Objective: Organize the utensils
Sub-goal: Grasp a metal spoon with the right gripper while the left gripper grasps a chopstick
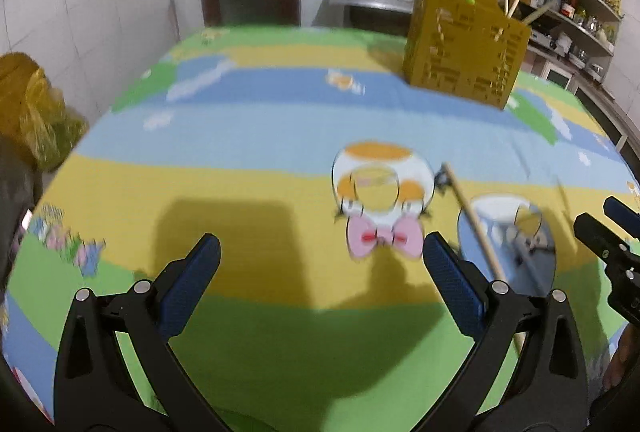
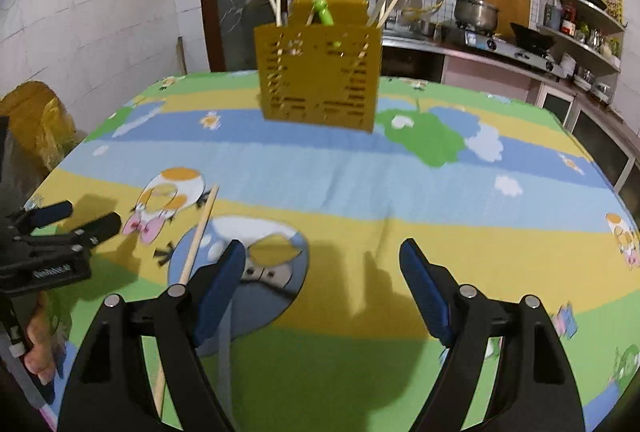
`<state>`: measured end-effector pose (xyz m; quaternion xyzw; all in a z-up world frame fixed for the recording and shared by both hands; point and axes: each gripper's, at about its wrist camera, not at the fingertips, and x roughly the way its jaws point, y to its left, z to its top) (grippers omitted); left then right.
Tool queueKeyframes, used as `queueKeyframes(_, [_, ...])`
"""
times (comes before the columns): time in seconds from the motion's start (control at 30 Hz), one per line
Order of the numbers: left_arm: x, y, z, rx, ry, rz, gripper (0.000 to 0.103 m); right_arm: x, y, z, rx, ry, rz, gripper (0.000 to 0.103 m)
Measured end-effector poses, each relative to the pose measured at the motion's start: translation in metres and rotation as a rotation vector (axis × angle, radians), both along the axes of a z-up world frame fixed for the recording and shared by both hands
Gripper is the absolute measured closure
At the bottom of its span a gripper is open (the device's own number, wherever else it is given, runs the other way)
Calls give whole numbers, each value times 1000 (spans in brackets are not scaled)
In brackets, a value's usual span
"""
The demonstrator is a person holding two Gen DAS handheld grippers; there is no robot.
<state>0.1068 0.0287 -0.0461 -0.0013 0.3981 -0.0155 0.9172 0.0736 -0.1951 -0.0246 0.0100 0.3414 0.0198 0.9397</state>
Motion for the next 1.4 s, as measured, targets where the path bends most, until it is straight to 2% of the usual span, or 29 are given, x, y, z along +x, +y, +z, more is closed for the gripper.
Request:
queueKeyframes(0.17, [1, 0, -7, 19, 26, 25, 5, 1, 6, -10, 0, 47, 13, 25])
queueKeyframes(0.4, [11, 1, -20, 23, 108, 42, 5, 8, 12, -18, -1, 97, 40, 25])
queueKeyframes(0.77, [12, 0, -22, 30, 116, 42, 5, 17, 29, -28, -2, 197, 90, 27])
queueKeyframes(0.93, [12, 0, -23, 30, 116, 42, 5, 18, 39, -27, -34, 200, 107, 56])
queueKeyframes(1.07, [12, 0, -23, 33, 117, 42, 5, 21, 44, -27, -30, 197, 118, 74])
queueKeyframes(1.13, [12, -1, -23, 38, 117, 42, 5, 23, 45, -26, -29, 192, 123, 88])
queueKeyframes(1.2, [12, -2, -23, 41, 117, 40, 5, 24, 43, -25, -22, 190, 124, 94])
queueKeyframes(1.4, [14, -11, -19, 51, 131, 25, 5, 28, 27, -24, -26, 182, 96, 94])
